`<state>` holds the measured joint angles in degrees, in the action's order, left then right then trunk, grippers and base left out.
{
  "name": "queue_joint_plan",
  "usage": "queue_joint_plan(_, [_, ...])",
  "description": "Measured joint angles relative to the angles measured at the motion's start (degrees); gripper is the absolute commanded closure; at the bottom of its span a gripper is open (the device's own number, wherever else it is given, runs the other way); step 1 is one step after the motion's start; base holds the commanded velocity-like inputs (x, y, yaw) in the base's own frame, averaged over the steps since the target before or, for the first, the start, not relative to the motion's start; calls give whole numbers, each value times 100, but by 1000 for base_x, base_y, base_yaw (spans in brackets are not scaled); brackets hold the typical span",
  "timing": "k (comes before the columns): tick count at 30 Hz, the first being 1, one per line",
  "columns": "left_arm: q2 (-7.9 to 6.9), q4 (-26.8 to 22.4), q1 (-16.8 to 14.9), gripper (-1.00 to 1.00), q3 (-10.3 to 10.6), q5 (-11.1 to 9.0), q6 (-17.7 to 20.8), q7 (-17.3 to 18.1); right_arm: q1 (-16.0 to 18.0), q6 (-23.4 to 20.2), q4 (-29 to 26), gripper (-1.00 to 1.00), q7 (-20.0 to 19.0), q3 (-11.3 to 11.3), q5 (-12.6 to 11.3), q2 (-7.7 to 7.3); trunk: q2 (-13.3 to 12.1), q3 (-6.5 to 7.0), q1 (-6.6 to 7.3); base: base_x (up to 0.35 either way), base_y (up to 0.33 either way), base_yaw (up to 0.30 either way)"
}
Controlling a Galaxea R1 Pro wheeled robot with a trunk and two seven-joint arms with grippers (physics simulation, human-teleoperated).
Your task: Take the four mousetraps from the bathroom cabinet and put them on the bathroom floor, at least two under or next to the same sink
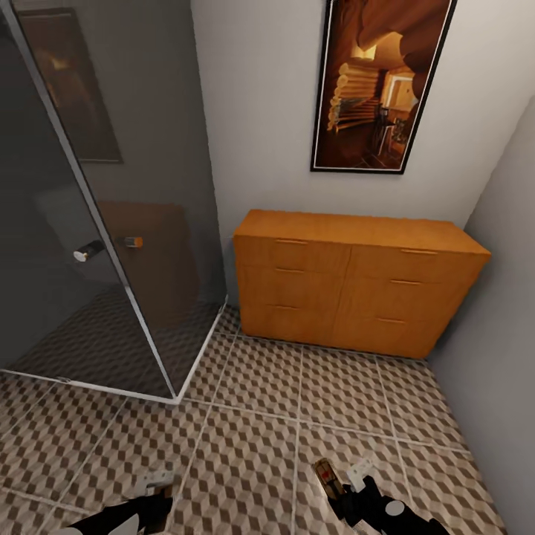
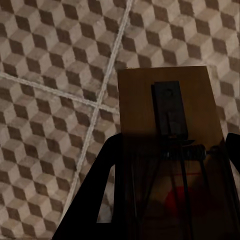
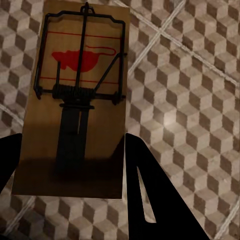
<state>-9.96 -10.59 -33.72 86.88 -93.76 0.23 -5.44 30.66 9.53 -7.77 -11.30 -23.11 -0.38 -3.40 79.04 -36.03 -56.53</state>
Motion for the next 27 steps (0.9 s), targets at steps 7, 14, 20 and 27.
queue_joint_plan(7, [0,10,16,100,0,-3,0,0,0,0,2,100,0,0,-1,0,0,44,0,0,0,233])
queue_joint_plan(14, [0,11,21,100,0,-3,0,0,0,0,4,100,0,0,0,0,0,90,0,0,0,226])
queue_joint_plan(20, [0,11,32,100,0,-5,0,0,-49,0,6,100,0,-1,-2,0,0,129,0,0,0,223])
queue_joint_plan(27, [0,11,84,100,0,-12,-1,0,-107,0,3,100,0,-1,5,0,0,175,0,0,0,221])
